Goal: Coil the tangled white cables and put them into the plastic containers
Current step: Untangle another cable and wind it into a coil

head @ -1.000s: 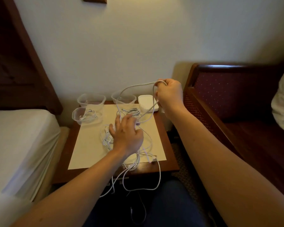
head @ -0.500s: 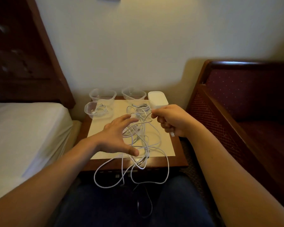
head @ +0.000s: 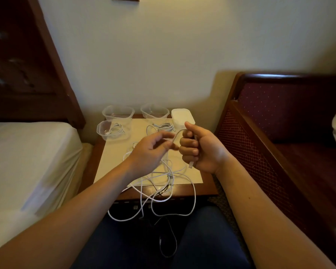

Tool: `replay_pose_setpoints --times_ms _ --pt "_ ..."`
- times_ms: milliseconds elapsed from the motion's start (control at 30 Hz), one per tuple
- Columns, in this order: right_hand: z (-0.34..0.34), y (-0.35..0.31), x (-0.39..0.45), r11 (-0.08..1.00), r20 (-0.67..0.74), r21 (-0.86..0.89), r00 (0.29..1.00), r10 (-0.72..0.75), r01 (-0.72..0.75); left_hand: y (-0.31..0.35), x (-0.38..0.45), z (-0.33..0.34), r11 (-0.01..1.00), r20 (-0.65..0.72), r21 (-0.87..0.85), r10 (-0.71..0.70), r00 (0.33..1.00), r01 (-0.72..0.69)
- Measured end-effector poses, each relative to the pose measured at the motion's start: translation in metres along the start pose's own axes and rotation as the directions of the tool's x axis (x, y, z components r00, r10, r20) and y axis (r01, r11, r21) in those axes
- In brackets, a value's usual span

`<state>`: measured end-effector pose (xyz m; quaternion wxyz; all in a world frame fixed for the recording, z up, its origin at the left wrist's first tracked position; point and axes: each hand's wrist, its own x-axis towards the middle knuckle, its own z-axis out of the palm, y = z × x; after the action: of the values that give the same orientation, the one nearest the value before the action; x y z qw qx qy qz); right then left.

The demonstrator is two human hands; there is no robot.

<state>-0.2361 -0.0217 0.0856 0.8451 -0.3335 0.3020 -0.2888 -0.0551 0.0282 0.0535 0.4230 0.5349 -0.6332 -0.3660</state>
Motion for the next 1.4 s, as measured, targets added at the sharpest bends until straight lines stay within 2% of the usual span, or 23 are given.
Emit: replay_pose_setpoints --times_ms 67,167,233,333,433,533,600,700,833,900,967,1033,1067,1133,1167,1200,1267,1333,1400 --pt "0.0 0.006 -0.003 0.999 0.089 0.009 0.995 0.047 -0.048 0.002 0.003 -0.006 0.998 -0.056 0.06 0.006 0.998 -0.003" --pt "0.006 0.02 -0.008 0.994 0.257 -0.014 0.96 0.113 -0.113 -0.002 0.002 -0.012 0.982 -0.027 0.183 0.053 0.998 -0.047" --pt "0.014 0.029 -0.011 0.989 0.403 0.066 0.91 0.094 -0.132 -0.003 -0.002 -0.01 0.987 -0.039 0.109 0.122 0.992 -0.118" --pt "0.027 0.037 -0.013 0.955 0.541 0.229 0.84 0.038 -0.191 0.005 -0.006 -0.003 0.984 -0.148 -0.029 0.168 0.975 -0.174" --pt "0.036 0.045 -0.016 0.941 0.579 0.251 0.814 0.04 -0.225 0.01 -0.005 -0.003 0.977 -0.239 -0.067 0.179 0.954 -0.2" --pt "0.044 0.046 -0.019 0.946 0.595 0.273 0.803 -0.025 -0.173 0.02 -0.006 0.004 0.976 -0.21 -0.157 0.116 0.971 -0.151" --pt "0.047 0.039 -0.022 0.959 0.54 0.279 0.834 -0.114 -0.049 0.027 -0.011 0.015 0.98 -0.152 -0.18 0.052 0.987 -0.079" --pt "0.038 0.019 -0.031 0.947 0.35 0.282 0.903 -0.249 0.152 0.015 -0.018 0.025 0.975 -0.059 -0.218 0.018 0.998 -0.03" --pt "0.021 0.005 -0.037 0.899 0.167 0.119 0.884 -0.437 0.422 -0.001 -0.03 0.02 0.998 0.151 0.042 0.038 0.988 -0.045" --pt "0.014 0.009 -0.032 0.879 0.073 -0.002 0.876 -0.476 0.478 0.0 -0.036 0.02 0.987 0.219 0.144 0.041 0.975 -0.074" --pt "0.01 0.015 -0.029 0.862 -0.011 -0.102 0.866 -0.501 0.497 0.006 -0.038 0.016 0.95 0.263 0.264 0.095 0.96 -0.167" --pt "0.008 0.018 -0.027 0.84 -0.061 -0.264 0.861 -0.504 0.473 0.012 -0.037 0.011 0.888 0.295 0.389 0.134 0.946 -0.247" --pt "0.005 0.02 -0.023 0.796 -0.074 -0.419 0.857 -0.51 0.438 0.014 -0.036 0.008 0.852 0.299 0.443 0.153 0.942 -0.278" --pt "-0.004 0.025 -0.015 0.564 -0.062 -0.772 0.849 -0.525 0.293 0.015 -0.034 0.001 0.773 0.283 0.534 0.219 0.934 -0.343" --pt "-0.008 0.027 -0.012 0.446 -0.055 -0.871 0.863 -0.503 0.204 0.015 -0.032 -0.003 0.744 0.264 0.558 0.261 0.929 -0.368" --pt "-0.012 0.03 -0.011 0.385 -0.07 -0.914 0.889 -0.453 0.125 0.014 -0.03 -0.008 0.729 0.239 0.568 0.297 0.925 -0.381" --pt "-0.012 0.038 -0.013 0.439 -0.117 -0.898 0.952 -0.282 0.019 0.014 -0.026 -0.015 0.725 0.203 0.566 0.339 0.919 -0.393" --pt "-0.004 0.049 -0.017 0.548 -0.144 -0.835 0.98 -0.135 -0.047 0.015 -0.023 -0.02 0.73 0.163 0.548 0.386 0.908 -0.409" --pt "0.001 0.061 -0.017 0.768 -0.121 -0.637 0.993 -0.015 -0.066 0.015 -0.02 -0.023 0.768 0.086 0.51 0.402 0.912 -0.387"
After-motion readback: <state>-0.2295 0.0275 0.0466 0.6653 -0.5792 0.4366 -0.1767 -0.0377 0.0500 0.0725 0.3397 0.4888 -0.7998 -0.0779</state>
